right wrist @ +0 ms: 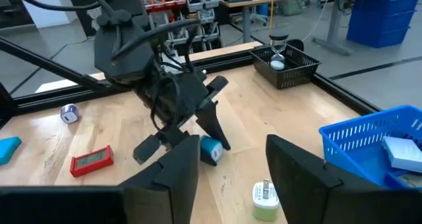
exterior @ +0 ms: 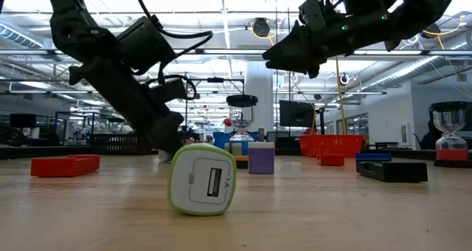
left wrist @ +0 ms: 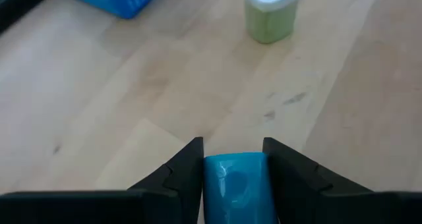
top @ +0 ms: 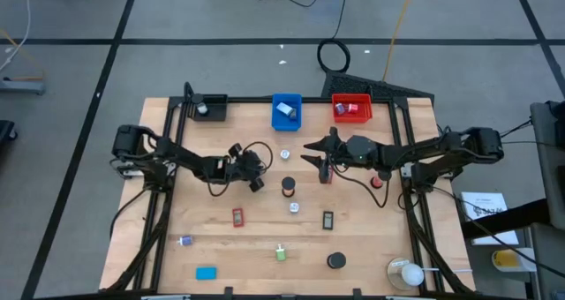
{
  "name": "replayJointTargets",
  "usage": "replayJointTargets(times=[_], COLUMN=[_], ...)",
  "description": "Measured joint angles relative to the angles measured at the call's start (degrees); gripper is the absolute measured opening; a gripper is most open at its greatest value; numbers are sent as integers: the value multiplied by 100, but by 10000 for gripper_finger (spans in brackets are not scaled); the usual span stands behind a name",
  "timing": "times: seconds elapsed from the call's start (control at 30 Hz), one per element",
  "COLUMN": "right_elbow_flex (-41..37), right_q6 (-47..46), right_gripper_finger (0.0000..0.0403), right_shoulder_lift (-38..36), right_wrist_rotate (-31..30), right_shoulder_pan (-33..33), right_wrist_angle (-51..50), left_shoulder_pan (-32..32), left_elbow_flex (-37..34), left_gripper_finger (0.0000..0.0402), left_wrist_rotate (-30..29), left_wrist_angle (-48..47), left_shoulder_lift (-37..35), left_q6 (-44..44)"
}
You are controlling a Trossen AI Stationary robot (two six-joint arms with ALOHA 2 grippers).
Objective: Pick & Place Office items
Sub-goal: Put the blue charger adapter into the red basket
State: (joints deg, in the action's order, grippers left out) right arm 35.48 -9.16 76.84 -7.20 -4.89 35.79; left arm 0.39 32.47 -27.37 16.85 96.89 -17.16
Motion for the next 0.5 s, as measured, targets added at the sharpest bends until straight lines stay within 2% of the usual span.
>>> replayJointTargets(times=[0.1,0.37,0.5], right_elbow_flex=[0,0,0], right_q6=[39,42,42], right_gripper_finger=[166,165,166], right_shoulder_lift=[0,0,0], right_wrist_rotate=[1,1,1], right_shoulder_pan=[0,0,0], right_wrist_angle=[-2,-4,-5], left_shoulder_pan=[-3,-166,-208], left_elbow_flex=[0,-4,-2], left_gripper_finger=[171,280,301], left_wrist_rotate=[-9,-70,-114], left_wrist_angle=[-144,-1000,-1379], left_shoulder_lift=[-49,-592,-643], left_q6=[-182,-351,-815])
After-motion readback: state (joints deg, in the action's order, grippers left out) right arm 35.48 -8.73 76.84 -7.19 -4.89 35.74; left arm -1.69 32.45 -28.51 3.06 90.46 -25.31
